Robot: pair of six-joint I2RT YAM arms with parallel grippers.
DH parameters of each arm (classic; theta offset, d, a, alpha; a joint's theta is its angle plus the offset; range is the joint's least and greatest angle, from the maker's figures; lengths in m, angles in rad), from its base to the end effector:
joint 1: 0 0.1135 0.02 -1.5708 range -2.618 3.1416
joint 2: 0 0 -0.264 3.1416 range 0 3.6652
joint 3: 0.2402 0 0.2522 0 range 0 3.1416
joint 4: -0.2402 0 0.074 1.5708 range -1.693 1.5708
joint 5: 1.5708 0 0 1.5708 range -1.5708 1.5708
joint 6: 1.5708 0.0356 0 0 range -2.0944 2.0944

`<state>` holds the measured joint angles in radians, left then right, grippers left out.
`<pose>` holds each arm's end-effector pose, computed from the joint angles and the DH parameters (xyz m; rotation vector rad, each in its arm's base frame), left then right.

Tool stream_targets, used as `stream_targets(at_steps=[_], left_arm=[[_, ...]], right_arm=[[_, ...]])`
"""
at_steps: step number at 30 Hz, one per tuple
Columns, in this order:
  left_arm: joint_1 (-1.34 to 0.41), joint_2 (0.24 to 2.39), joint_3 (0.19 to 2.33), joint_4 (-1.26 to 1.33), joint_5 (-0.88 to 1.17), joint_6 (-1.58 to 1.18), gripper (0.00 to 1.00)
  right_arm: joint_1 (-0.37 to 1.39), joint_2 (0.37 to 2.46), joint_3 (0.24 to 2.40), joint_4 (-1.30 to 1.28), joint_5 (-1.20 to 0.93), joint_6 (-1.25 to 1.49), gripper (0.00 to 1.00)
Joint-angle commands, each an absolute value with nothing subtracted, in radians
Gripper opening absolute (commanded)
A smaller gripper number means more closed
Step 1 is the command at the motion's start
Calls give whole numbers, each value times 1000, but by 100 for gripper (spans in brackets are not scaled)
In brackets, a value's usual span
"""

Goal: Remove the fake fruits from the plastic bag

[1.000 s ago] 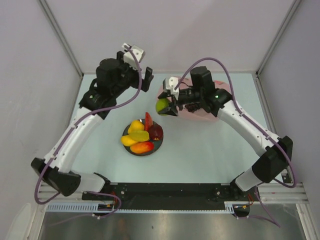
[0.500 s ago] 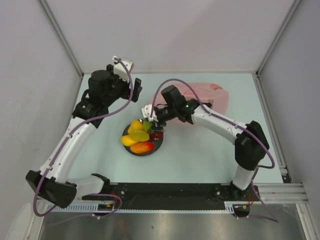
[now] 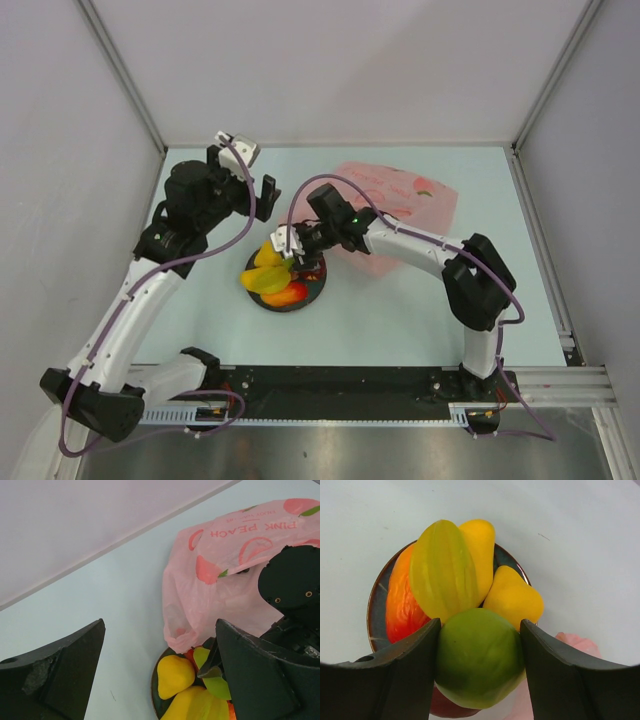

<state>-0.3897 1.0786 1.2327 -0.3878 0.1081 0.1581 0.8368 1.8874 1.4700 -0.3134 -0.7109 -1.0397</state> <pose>0.2155 -0.0926 0.4177 0.5638 1.7208 -0.2623 0.2679 0.3316 0.2525 -1.9475 0.9850 0.6977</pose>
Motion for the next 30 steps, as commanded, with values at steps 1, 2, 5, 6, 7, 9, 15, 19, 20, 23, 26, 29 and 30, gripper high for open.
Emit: stream_targets(at_steps=[1, 2, 5, 6, 7, 9, 15, 19, 20, 23, 26, 29, 30], left_arm=[[-377, 1032, 1192, -353, 118, 156, 97], [-374, 1029, 1187, -351, 121, 155, 97], [-370, 1026, 1175, -347, 124, 152, 97], [-370, 1026, 1174, -347, 126, 152, 97], [-368, 1028, 1170, -345, 129, 150, 97], [-370, 1029, 1173, -341, 132, 150, 97], [-367, 1037, 1172, -337, 137, 149, 97], [-367, 1042, 1173, -336, 141, 146, 97], [-368, 1042, 1173, -336, 144, 146, 97], [-367, 1049, 1173, -331, 150, 143, 97], [-367, 1058, 1177, -328, 156, 138, 97], [-367, 1071, 1186, -328, 161, 137, 97], [-368, 1077, 1193, -330, 163, 137, 97]], right_arm=[[842, 1893, 1482, -351, -695, -1152, 40], [842, 1891, 1482, -356, -695, -1161, 41], [842, 1890, 1483, -365, -689, -1193, 47], [842, 1888, 1482, -367, -687, -1196, 51], [841, 1887, 1483, -371, -684, -1201, 54], [842, 1885, 1482, -377, -684, -1215, 62], [841, 1871, 1477, -391, -689, -1242, 74], [838, 1850, 1474, -411, -680, -1269, 92], [835, 1845, 1471, -411, -680, -1272, 95], [828, 1822, 1467, -403, -680, -1255, 100], [824, 1809, 1460, -384, -689, -1224, 100], [825, 1795, 1459, -383, -684, -1224, 100], [825, 1783, 1459, -391, -681, -1227, 100]])
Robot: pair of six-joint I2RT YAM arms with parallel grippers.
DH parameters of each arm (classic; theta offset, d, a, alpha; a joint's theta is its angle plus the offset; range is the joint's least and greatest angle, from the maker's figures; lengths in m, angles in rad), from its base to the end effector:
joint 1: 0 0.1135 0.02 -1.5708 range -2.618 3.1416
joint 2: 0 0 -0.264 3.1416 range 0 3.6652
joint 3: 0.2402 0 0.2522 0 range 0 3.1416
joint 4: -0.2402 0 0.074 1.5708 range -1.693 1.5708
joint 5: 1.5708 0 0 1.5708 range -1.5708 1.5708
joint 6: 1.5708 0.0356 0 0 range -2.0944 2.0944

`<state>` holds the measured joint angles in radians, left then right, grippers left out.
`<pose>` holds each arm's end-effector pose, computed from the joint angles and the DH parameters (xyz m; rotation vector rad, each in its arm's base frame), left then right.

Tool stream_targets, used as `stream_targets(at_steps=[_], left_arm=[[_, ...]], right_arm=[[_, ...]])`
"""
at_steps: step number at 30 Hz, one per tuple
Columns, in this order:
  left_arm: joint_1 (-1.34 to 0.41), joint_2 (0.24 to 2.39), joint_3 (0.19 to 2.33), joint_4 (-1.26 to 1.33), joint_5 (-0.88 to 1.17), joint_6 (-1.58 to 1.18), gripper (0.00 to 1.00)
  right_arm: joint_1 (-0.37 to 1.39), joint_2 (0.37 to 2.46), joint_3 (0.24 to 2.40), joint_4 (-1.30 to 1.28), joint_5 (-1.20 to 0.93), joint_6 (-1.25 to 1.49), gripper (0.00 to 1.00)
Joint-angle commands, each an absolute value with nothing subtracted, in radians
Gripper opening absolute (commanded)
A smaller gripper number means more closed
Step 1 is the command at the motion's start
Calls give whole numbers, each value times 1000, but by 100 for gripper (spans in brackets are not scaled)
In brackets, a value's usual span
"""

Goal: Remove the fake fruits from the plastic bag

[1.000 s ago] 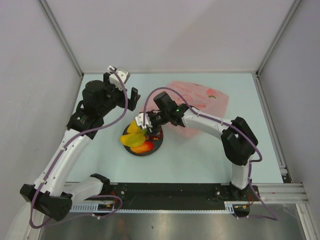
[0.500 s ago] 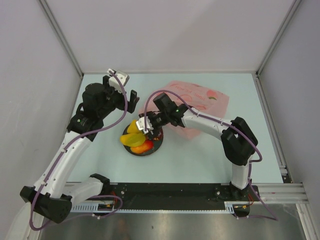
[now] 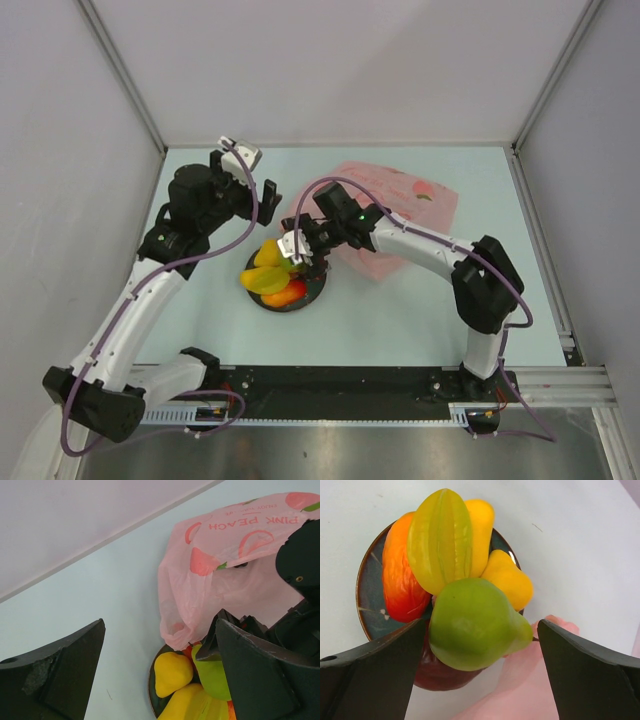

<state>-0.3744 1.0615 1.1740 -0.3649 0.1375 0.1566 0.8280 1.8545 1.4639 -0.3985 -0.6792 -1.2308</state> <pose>0.2158 -0.0900 0.4038 0.5735 1.7375 -0.2789 0.2641 0.3207 0.2570 -2.0426 0.8560 0.5780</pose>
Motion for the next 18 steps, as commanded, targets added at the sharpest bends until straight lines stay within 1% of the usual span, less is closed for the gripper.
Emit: stream_targets(at_steps=[1, 7, 13, 16, 17, 18], left_arm=[[-367, 1080, 1195, -333, 164, 137, 97], [-367, 1110, 1221, -345, 178, 143, 97], [-367, 1172, 1207, -382, 245, 163, 97], [-367, 1252, 1215, -374, 291, 179, 96], [-367, 1305, 1229, -364, 301, 190, 95], [-367, 1330, 1236, -359, 322, 198, 95]], right_arm=[[819, 1775, 1457, -397, -675, -1238, 100], [735, 1701, 1454, -480, -667, -1210, 100], [652, 1632, 1447, -488, -627, -1027, 99], [591, 1618, 1439, -517, -617, -925, 95], [566, 1617, 1430, -532, -615, -872, 91], [551, 1615, 1427, -534, -614, -839, 90]])
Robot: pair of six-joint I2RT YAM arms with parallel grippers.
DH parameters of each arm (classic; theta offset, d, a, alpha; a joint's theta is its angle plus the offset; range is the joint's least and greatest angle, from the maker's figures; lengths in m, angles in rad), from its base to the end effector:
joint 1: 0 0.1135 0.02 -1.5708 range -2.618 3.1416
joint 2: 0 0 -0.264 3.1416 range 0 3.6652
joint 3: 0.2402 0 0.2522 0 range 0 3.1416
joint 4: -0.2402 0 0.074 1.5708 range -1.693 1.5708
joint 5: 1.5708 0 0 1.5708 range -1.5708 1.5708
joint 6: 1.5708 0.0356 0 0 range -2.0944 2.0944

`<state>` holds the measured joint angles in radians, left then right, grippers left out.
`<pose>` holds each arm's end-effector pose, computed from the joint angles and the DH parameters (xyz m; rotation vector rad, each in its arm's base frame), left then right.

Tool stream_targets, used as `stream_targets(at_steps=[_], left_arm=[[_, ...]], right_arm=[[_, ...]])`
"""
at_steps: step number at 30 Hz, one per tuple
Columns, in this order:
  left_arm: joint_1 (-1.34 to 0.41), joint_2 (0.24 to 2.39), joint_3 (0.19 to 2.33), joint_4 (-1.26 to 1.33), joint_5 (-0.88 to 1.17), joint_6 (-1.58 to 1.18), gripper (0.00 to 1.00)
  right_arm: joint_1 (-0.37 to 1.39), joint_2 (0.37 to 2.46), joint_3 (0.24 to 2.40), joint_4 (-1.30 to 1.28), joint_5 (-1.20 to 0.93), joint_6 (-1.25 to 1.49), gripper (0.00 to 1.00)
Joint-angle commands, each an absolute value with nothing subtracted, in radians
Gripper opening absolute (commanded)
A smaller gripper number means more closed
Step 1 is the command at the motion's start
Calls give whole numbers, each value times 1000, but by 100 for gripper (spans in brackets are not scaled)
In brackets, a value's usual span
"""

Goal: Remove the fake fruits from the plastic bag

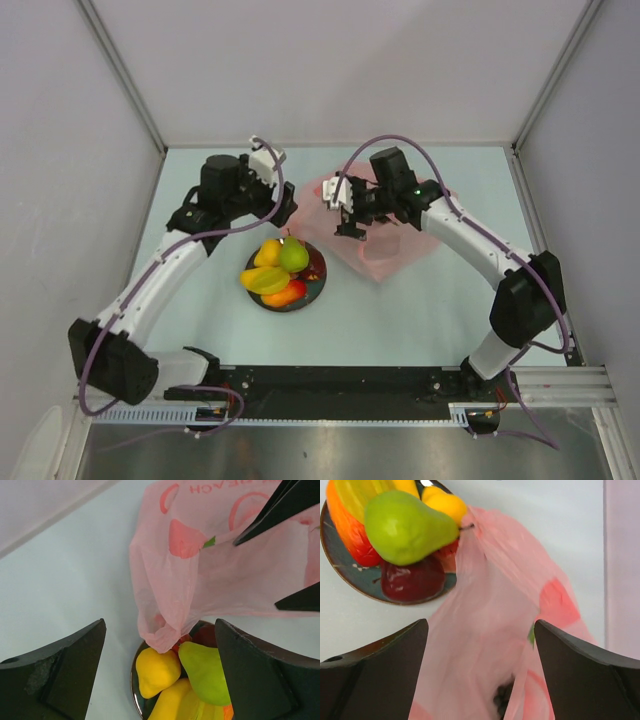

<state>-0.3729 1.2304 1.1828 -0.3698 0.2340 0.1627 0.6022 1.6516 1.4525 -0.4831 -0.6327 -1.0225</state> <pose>0.2565 -0.1092 0.3666 0.6730 1.8778 -0.3682 0.2955 0.2286 0.3222 -1.7611 1.2149 0.4668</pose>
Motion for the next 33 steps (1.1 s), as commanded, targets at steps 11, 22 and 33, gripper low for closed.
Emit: stream_targets(at_steps=[11, 22, 33], left_arm=[[-377, 1730, 1506, -476, 315, 302, 75], [-385, 1951, 1797, -411, 367, 264, 0], [-462, 1861, 1832, -443, 612, 150, 0]], right_arm=[[479, 1612, 1394, -564, -566, -638, 84], [384, 1675, 1347, -508, -347, -518, 79], [226, 1649, 1336, -570, -173, -629, 76]])
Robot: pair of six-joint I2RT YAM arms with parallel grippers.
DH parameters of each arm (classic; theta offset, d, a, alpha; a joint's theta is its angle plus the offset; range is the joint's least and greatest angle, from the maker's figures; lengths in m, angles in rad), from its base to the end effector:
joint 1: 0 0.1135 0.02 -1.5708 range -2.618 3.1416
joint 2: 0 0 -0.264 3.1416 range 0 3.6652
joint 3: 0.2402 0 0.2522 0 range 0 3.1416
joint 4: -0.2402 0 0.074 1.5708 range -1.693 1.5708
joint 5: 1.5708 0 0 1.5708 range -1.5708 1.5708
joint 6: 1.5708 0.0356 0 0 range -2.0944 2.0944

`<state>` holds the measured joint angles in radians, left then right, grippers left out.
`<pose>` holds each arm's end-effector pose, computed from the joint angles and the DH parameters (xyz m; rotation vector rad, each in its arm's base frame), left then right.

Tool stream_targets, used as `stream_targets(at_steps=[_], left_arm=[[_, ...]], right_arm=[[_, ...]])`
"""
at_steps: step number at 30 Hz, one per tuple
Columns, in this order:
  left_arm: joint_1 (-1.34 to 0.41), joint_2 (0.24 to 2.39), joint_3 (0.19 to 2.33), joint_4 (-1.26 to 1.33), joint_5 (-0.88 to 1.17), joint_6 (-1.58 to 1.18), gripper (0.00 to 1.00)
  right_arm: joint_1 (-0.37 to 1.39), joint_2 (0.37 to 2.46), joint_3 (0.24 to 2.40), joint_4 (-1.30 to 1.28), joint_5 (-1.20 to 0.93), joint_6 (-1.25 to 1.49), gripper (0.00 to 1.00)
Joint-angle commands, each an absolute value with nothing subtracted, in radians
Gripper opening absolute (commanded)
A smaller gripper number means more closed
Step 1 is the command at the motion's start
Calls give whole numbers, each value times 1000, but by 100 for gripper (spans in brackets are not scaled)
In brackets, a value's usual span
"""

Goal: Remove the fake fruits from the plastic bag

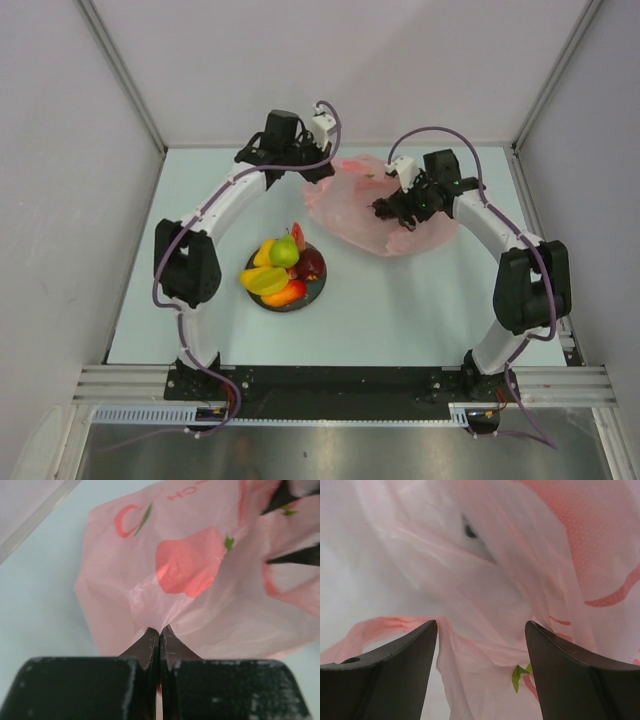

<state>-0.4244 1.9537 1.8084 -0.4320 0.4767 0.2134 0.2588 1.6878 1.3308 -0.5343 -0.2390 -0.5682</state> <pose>0.4108 -0.2036 0.3246 0.9312 1.9284 -0.6342 0.3551 0.1027 0.2618 -1.0715 2.1852 0.1560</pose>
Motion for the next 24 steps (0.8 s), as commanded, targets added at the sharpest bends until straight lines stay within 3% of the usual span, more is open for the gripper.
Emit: stream_targets(at_steps=[1, 9, 14, 19, 24], left_arm=[[-466, 1853, 1833, -448, 624, 140, 0], [-495, 1773, 1849, -445, 698, 6, 0], [-520, 1772, 1855, -425, 689, -31, 0], [-528, 1784, 1867, -437, 689, -49, 0], [-526, 1775, 1867, -428, 683, -78, 0]], right_arm=[[222, 1638, 1336, -575, -175, -644, 76], [282, 1471, 1335, -661, -414, -800, 71], [347, 1535, 1322, -628, -414, -821, 61], [367, 1601, 1322, -577, -385, -859, 58], [347, 1522, 1319, -615, -394, -871, 59]])
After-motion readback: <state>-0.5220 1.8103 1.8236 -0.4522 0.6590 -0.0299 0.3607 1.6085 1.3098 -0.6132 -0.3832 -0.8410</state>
